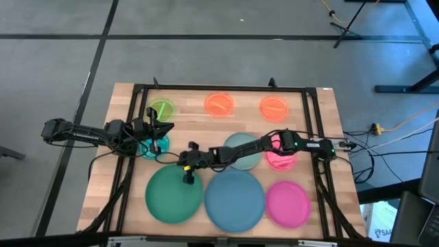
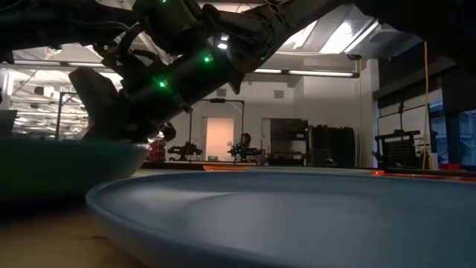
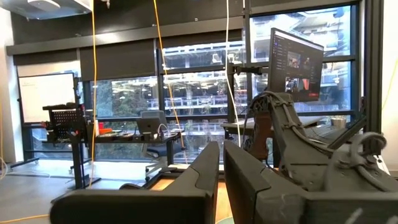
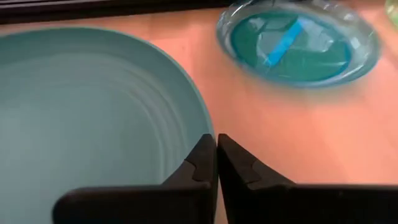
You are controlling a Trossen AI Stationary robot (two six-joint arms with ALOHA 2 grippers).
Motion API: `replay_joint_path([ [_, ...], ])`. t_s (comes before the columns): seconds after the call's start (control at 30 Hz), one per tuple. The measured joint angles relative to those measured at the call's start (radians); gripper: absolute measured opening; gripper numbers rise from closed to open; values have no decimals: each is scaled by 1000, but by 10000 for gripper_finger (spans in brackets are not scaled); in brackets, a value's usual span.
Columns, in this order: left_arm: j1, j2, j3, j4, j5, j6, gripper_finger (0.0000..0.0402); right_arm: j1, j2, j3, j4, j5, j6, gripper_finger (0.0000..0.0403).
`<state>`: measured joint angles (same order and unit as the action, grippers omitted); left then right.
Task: Stack plastic plates
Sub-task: Stack the green plate on top of the blue plate
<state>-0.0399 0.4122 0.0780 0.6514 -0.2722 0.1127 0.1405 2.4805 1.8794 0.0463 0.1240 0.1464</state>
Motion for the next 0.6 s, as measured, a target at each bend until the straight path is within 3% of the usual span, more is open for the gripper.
replay_joint_path([
  [0.3,0,0,0,-8,0,-3,18,-11,0,93,-169,19,-56,17],
  [0.6,0,0,0,-8,0,-7,18,-10,-2,161,-338,15,-72,120],
])
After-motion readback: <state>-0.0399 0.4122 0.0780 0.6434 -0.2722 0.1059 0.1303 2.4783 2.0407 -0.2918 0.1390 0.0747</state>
